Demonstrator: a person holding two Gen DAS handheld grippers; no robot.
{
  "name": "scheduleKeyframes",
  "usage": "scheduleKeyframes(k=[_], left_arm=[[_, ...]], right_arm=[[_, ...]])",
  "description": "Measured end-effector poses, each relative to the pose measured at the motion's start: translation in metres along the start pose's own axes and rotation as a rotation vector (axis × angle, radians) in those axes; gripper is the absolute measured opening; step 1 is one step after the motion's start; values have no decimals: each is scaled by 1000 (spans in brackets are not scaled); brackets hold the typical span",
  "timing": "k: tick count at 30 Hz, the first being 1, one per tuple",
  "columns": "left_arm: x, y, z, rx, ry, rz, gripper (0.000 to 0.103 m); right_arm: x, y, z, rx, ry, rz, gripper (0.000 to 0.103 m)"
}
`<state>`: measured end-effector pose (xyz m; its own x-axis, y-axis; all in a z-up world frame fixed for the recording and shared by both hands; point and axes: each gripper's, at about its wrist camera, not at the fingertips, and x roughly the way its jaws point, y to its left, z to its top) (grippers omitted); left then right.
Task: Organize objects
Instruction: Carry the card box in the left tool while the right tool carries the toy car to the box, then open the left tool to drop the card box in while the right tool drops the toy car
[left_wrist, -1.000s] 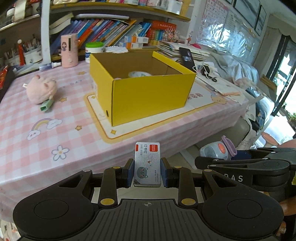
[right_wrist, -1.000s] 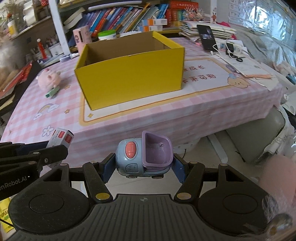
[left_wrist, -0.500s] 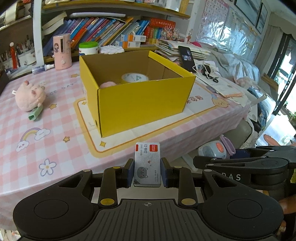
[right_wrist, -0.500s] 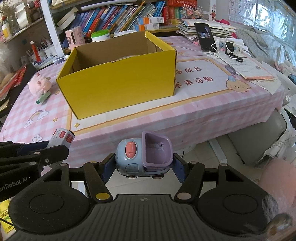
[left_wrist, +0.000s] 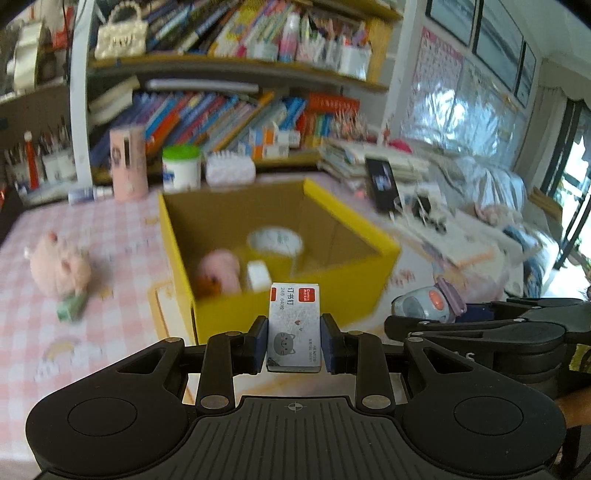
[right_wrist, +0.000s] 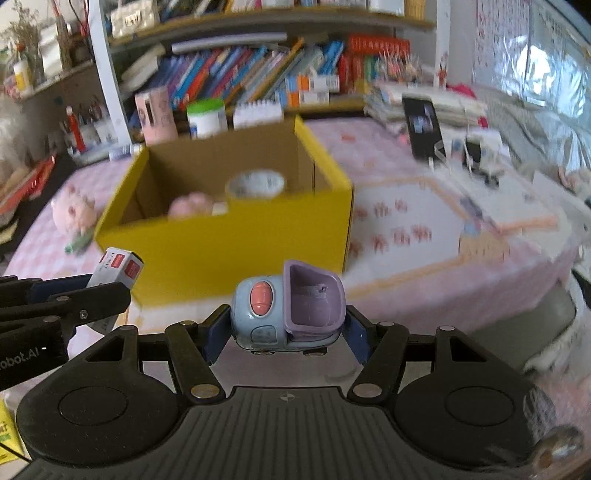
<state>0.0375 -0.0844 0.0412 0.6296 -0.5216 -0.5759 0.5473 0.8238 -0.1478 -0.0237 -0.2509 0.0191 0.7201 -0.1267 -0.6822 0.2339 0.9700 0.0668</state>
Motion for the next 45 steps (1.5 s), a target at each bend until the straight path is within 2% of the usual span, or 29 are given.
scheduleKeyframes(k=[6, 13, 18, 26, 33, 45], left_arm=[[20, 1, 33, 3, -59, 56, 28], [53, 9, 43, -23, -14, 135, 28], [74, 12, 45, -28, 29, 181, 28], [106, 15, 40, -41, 119, 233, 28], [123, 11, 40, -17, 156, 264, 28], [134, 5, 40, -6, 164, 316, 28]], right_arm=[[4, -11, 48, -26, -110, 35, 62], [26, -16, 92, -79, -146, 106, 62], [57, -10, 110, -121, -103, 164, 62], [117, 6, 126, -220, 38, 262, 62], [152, 10, 127, -306, 131, 287, 62], [168, 14, 128, -422, 148, 310, 62]])
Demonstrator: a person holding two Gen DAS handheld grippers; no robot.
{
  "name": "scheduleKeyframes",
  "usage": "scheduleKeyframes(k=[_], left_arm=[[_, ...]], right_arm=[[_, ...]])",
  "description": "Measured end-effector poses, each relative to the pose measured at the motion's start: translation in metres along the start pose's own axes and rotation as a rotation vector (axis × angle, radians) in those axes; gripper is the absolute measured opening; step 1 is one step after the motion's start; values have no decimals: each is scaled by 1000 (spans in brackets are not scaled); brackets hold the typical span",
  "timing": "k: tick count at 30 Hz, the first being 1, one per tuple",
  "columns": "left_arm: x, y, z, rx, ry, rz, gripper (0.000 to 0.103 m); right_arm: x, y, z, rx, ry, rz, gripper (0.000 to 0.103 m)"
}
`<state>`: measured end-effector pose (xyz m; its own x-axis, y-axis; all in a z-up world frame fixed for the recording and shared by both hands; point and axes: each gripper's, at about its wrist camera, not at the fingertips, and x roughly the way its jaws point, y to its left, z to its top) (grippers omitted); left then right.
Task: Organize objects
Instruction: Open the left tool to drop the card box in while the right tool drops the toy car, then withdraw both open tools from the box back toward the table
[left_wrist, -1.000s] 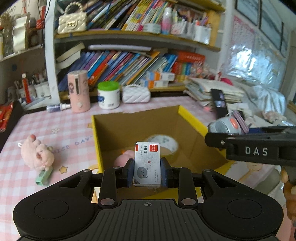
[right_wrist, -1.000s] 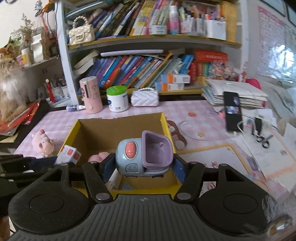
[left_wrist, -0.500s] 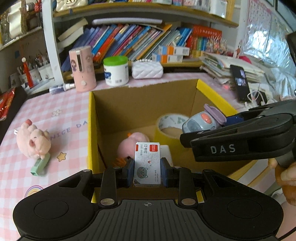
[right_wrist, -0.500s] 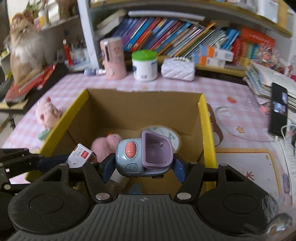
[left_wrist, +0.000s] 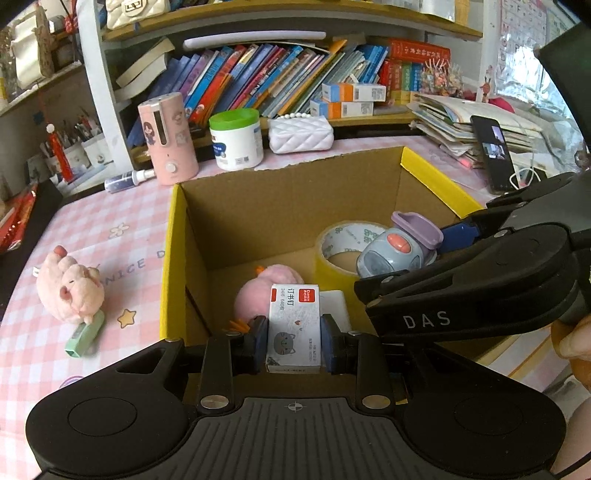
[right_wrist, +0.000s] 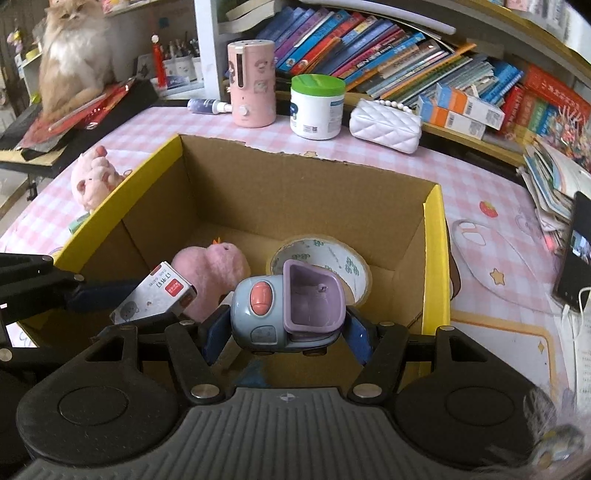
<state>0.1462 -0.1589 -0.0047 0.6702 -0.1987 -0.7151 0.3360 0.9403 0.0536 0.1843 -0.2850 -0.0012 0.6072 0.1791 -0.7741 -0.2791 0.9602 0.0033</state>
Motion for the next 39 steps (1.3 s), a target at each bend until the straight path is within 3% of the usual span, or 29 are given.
scheduleKeyframes(k=[13, 18, 23, 27, 34, 39], left_arm=[[-2, -2, -1, 0, -18, 33, 32], [-8, 3, 0, -20, -29, 48, 56], [-25, 3, -3, -22, -71, 27, 65], [-43, 2, -4, -34, -118, 56, 81], [-71, 13, -15, -97, -186, 78, 84], [-80, 22, -27, -122, -198, 91, 85]], right_arm=[[0, 0, -1, -1, -18, -10, 62], [-6, -1, -3, 34, -26, -16, 66], [-27, -4, -8, 100, -95, -30, 69], [-47, -4, -14, 138, -147, -51, 69], [-86, -4, -30, 230, -246, -168, 83], [-108, 0, -48, 283, -282, -250, 83]])
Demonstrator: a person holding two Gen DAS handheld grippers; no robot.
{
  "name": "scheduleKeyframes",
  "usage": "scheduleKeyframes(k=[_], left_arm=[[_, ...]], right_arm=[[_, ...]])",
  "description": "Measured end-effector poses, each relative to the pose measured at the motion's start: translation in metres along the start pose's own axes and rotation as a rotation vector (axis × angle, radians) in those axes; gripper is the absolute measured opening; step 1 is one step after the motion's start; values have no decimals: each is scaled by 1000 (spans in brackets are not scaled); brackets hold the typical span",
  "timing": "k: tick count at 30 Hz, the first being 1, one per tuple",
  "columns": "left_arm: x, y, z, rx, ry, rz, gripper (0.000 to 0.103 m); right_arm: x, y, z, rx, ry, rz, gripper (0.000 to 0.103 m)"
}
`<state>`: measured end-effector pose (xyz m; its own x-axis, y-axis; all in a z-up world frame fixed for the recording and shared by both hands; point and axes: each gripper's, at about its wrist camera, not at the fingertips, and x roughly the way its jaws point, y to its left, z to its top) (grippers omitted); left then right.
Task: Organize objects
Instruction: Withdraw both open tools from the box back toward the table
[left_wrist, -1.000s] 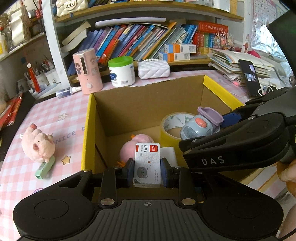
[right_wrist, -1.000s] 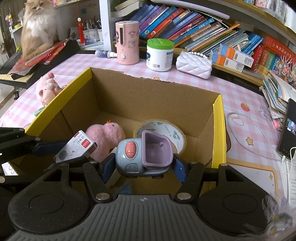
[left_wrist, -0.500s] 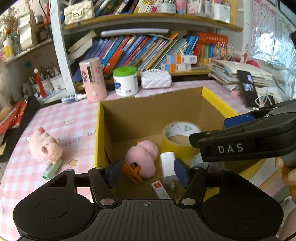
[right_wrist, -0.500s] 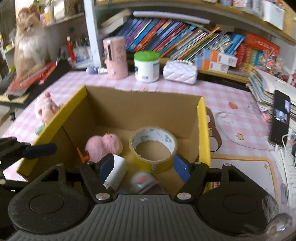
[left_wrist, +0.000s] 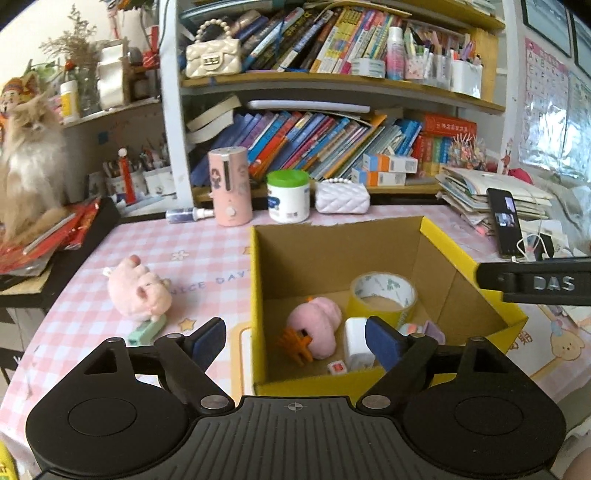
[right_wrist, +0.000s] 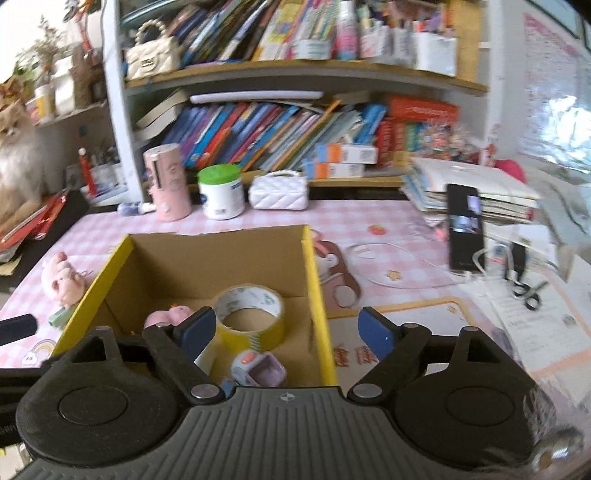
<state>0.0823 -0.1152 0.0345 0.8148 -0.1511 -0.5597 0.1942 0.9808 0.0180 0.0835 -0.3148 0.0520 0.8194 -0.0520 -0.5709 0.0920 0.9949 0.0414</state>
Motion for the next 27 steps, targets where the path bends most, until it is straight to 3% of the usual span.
scheduleKeyframes(k=[6, 13, 17, 27], left_arm=[[-11, 18, -23, -5, 47, -7, 86], [-28, 38, -50, 27, 137, -42, 88], [-39, 53, -65, 44, 180, -56, 89], [-62, 99, -94, 12, 249, -29, 89]], right_arm=[[-24, 10, -30, 22, 30, -46, 83], [-36, 36, -76, 78, 156, -89, 83], [-43, 57, -92, 90, 181, -114, 84], [-60, 117, -125, 48, 242, -55, 84]])
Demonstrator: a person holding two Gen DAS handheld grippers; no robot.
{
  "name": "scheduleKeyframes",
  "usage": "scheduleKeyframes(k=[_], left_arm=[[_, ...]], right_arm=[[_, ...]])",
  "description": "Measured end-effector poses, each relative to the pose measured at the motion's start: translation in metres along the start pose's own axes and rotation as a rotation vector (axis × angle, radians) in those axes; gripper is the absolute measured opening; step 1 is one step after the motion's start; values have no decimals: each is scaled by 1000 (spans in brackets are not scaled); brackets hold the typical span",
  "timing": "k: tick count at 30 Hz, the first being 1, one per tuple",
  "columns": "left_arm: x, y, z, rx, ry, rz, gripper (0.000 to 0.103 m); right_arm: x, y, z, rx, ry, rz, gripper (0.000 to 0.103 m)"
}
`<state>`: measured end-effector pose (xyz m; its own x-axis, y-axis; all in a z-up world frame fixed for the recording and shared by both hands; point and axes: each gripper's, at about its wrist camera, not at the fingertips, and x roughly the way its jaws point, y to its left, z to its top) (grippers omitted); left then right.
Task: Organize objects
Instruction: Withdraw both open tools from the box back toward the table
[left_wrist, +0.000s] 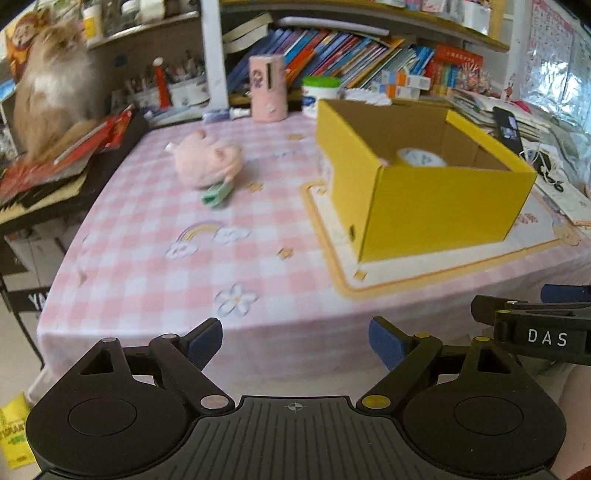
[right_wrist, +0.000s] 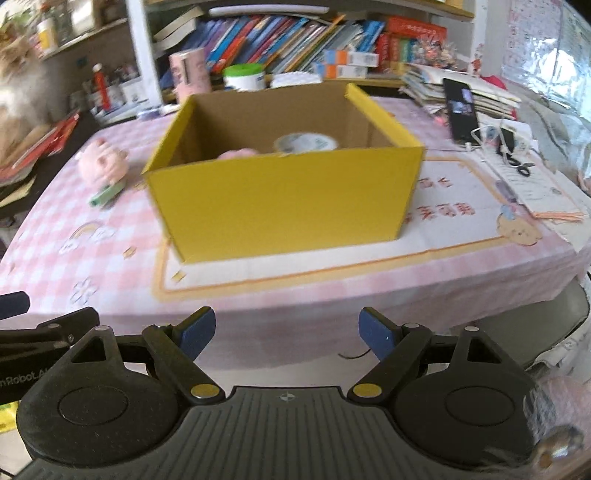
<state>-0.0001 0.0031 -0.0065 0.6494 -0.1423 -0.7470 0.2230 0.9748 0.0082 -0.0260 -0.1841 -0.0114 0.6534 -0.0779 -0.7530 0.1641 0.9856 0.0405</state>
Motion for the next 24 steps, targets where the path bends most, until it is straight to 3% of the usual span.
scheduleKeyframes(k=[11, 24], left_arm=[[-17, 40, -27, -49, 21, 26, 89], [-34, 80, -41, -115, 1, 73, 89]], right_arm=[[-11, 47, -24, -50, 18, 43, 84], [-18, 93, -26, -126, -1, 97, 85]])
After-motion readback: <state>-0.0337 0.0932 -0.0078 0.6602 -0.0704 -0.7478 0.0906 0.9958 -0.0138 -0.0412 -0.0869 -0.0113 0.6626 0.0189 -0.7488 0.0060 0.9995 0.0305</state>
